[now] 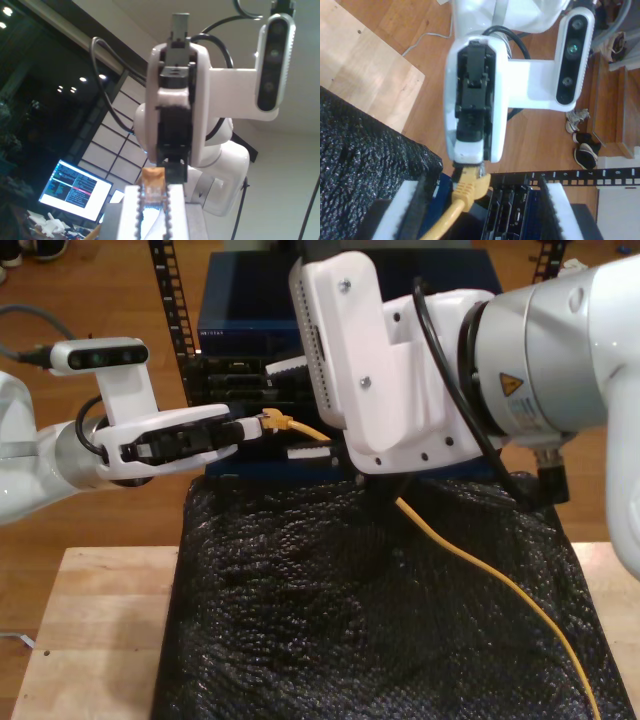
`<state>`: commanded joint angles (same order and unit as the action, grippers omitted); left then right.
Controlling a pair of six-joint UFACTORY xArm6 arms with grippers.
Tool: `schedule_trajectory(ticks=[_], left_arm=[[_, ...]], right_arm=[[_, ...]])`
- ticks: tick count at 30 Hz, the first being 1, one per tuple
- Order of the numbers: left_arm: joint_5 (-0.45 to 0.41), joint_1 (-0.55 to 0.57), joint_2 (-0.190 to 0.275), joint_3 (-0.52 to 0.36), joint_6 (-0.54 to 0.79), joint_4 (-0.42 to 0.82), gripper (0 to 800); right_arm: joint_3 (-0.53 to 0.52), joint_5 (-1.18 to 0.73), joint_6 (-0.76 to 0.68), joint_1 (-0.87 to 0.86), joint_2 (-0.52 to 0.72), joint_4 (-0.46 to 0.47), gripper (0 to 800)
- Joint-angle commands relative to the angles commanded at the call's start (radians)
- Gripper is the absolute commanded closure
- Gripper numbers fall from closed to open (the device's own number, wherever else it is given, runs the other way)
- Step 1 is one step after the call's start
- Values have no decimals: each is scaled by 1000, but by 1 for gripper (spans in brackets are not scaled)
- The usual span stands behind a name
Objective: Grab the cable and plug it in
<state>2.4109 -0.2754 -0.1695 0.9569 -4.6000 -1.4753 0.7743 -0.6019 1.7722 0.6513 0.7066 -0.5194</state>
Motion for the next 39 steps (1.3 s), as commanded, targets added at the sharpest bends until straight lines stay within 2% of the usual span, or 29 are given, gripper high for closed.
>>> schedule_trajectory(ticks=[14,20,26,39], left_arm=[[12,3,3,-5,-3,-6,784],[14,3,3,-8,-14,-12,785],[14,5,3,-15,-28,-12,784],[14,6,3,-23,-38,-12,784]], right_arm=[[0,0,-3,2,-11,-6,382],[-2,0,-3,2,-12,-20,386],[-2,0,-3,2,-12,-20,440],[-5,0,-3,2,-14,-41,497]])
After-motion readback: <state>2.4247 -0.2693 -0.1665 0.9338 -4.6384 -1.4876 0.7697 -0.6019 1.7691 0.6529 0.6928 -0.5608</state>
